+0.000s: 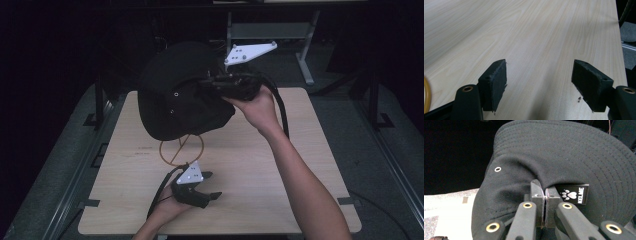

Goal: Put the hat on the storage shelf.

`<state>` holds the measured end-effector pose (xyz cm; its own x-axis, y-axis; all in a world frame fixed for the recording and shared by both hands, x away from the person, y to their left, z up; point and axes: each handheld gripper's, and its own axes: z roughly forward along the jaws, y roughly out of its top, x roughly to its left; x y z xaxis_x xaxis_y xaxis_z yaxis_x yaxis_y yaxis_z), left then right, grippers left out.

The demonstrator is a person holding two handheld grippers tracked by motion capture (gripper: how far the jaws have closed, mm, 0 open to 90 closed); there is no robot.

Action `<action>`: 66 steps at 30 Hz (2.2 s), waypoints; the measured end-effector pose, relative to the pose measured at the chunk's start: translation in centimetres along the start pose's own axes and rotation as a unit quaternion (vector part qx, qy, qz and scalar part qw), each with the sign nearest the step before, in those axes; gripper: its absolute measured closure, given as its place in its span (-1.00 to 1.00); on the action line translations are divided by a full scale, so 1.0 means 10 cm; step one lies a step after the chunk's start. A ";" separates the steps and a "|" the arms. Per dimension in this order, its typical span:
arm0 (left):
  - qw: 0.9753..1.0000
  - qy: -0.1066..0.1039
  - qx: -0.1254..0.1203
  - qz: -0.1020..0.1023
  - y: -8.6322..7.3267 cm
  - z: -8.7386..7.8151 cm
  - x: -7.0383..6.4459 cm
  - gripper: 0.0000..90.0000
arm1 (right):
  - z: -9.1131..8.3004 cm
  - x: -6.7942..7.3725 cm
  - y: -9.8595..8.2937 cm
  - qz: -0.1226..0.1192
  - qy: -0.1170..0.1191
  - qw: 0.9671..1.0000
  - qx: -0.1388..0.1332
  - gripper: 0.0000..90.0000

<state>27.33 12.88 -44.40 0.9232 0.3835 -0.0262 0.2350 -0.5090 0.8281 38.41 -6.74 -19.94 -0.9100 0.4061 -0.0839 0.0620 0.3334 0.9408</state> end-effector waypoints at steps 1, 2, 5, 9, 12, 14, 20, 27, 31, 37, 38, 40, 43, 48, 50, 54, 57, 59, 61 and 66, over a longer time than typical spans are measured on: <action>1.000 0.000 0.000 0.000 0.00 0.00 0.00 -0.38 | 0.02 0.00 0.02 0.001 0.001 1.000 0.001 0.96; 1.000 0.000 0.000 0.000 0.00 0.00 0.00 -0.38 | 0.06 -0.01 0.04 0.002 0.002 1.000 0.003 0.96; 1.000 -0.001 -0.002 -0.001 0.01 0.00 0.00 -0.38 | 0.18 -0.04 0.10 0.006 0.006 1.000 0.009 0.95; 1.000 -0.002 0.002 0.003 0.01 0.00 0.00 -0.38 | 0.32 -0.10 0.17 0.017 0.011 1.000 0.016 0.95; 1.000 -0.001 0.001 0.004 0.01 0.00 0.00 -0.38 | 0.40 -0.13 0.20 0.020 0.014 0.999 0.022 0.95; 1.000 -0.001 0.001 0.003 0.01 0.00 0.00 -0.38 | 0.52 -0.17 0.26 0.027 0.014 0.999 0.036 0.95; 1.000 0.000 -0.003 0.002 0.01 0.00 0.01 -0.38 | 0.72 -0.23 0.33 0.035 0.016 0.998 0.055 0.95; 1.000 0.000 -0.003 0.008 0.03 0.02 -0.01 -0.38 | 0.99 -0.31 0.34 0.059 0.018 0.995 0.074 0.94; 1.000 0.000 0.000 0.012 0.04 0.05 -0.03 -0.38 | 1.16 -0.33 0.33 0.073 0.013 0.993 0.090 0.94; 1.000 -0.003 0.005 0.025 0.05 0.09 -0.07 -0.38 | 1.49 -0.27 0.31 0.054 -0.032 0.990 0.128 0.60; 1.000 -0.003 0.005 0.025 0.05 0.09 -0.07 -0.38 | 1.49 -0.27 0.31 0.054 -0.032 0.990 0.128 0.60; 1.000 -0.003 0.006 0.028 0.05 0.09 -0.08 -0.38 | 1.53 -0.26 0.31 0.068 -0.019 0.989 0.129 0.53; 1.000 -0.006 0.012 0.029 0.05 0.08 -0.08 -0.38 | 1.51 -0.27 0.28 0.076 -0.005 0.988 0.137 0.33; 0.999 -0.006 0.014 0.028 0.05 0.10 -0.09 -0.38 | 1.38 -0.30 0.21 0.089 -0.002 0.988 0.124 0.24; 1.000 -0.007 0.014 0.025 0.04 0.10 -0.09 -0.38 | 1.33 -0.33 0.16 0.096 0.001 0.988 0.120 0.20; 1.000 -0.006 0.017 0.023 0.02 0.09 -0.08 -0.38 | 1.21 -0.38 0.07 0.107 0.006 0.988 0.111 0.12; 1.000 -0.002 0.017 0.022 0.01 0.07 -0.07 -0.39 | 1.13 -0.42 0.01 0.124 0.011 0.987 0.098 0.04; 1.000 0.002 0.015 0.018 0.01 0.05 -0.06 -0.39 | 1.11 -0.42 -0.01 0.126 0.009 0.987 0.098 0.02; 1.000 0.004 0.012 0.012 0.00 0.05 -0.04 -0.40 | 1.05 -0.43 -0.06 0.124 0.013 0.987 0.097 -0.03; 1.000 0.008 0.014 0.009 -0.01 0.02 -0.02 -0.41 | 0.94 -0.44 -0.11 0.132 0.012 0.987 0.093 -0.09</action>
<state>27.22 12.68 -44.59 0.9224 0.3862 -0.0036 0.2279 -0.5369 0.8123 46.22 -0.90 -23.74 -0.8619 0.4792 0.1657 0.3699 0.3709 0.8518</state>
